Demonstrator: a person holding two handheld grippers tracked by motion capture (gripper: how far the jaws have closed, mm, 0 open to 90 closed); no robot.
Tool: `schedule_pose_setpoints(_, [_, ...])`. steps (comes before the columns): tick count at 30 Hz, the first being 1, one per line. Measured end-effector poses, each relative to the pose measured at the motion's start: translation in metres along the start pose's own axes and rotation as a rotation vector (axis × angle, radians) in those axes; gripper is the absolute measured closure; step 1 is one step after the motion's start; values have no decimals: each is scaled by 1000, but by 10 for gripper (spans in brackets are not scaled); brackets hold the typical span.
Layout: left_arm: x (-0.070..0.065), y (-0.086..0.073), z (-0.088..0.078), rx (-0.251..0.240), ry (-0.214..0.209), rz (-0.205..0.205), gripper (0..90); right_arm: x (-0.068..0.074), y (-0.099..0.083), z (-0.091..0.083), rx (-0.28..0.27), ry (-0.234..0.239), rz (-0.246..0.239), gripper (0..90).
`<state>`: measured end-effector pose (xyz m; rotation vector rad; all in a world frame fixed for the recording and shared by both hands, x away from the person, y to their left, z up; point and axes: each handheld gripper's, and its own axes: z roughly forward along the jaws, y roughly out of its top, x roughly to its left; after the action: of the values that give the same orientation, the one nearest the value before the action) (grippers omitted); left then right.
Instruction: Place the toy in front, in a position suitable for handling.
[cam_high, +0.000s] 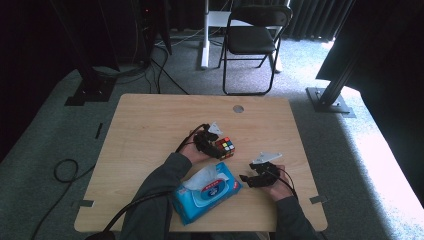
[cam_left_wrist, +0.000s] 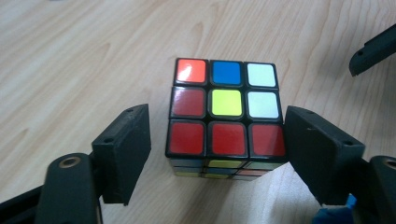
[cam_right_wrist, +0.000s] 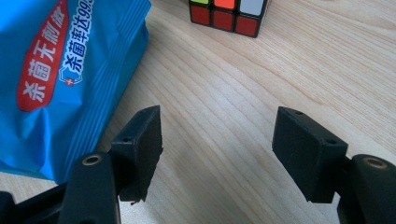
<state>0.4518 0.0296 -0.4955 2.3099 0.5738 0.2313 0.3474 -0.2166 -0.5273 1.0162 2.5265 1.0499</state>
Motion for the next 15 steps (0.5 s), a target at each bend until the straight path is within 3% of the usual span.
schedule_pose_setpoints(7, [-2,0,-24,-46,21,-5,237,-2,-1,0,-3,-9,5,322])
schedule_pose_setpoints(15, [0,-8,-58,-98,25,-39,279,-10,-5,8,8,-35,29,327])
